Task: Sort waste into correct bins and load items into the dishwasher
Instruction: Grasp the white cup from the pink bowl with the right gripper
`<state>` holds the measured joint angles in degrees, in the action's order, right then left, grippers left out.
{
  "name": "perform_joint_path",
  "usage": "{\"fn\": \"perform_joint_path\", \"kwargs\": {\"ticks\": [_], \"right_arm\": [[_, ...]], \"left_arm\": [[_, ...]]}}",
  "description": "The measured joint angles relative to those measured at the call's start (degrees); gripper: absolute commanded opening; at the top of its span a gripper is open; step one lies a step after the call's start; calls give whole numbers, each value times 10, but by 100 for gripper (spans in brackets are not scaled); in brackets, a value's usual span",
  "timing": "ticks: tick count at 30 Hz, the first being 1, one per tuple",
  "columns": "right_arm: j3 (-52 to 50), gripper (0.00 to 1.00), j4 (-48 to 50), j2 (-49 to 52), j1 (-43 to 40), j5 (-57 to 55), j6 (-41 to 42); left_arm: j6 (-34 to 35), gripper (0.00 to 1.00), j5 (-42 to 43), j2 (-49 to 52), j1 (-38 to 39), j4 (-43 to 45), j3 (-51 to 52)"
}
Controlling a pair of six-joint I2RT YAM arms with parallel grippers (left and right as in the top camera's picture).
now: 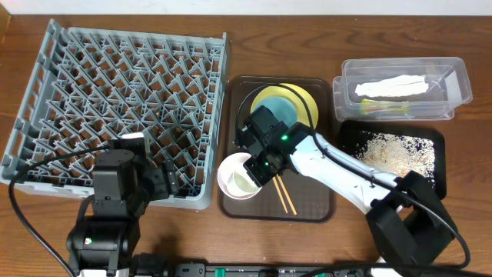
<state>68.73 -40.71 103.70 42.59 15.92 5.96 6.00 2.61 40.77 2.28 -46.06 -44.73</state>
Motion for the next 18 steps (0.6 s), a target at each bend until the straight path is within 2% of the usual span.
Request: {"fn": "perform_joint_path", "kwargs": {"ticks": [7, 11, 14, 18], "right_arm": [[33, 1, -26, -37, -36, -14, 7], [67, 1, -7, -124, -87, -17, 12], [80, 1, 17, -180, -144, -13, 50], [83, 1, 51, -194, -213, 43, 85]], "left_arm": [[2, 85, 35, 0, 0, 14, 0], [17, 85, 92, 1, 0, 41, 0], [35, 85, 142, 8, 0, 66, 0], [55, 85, 231, 36, 0, 149, -1]]}}
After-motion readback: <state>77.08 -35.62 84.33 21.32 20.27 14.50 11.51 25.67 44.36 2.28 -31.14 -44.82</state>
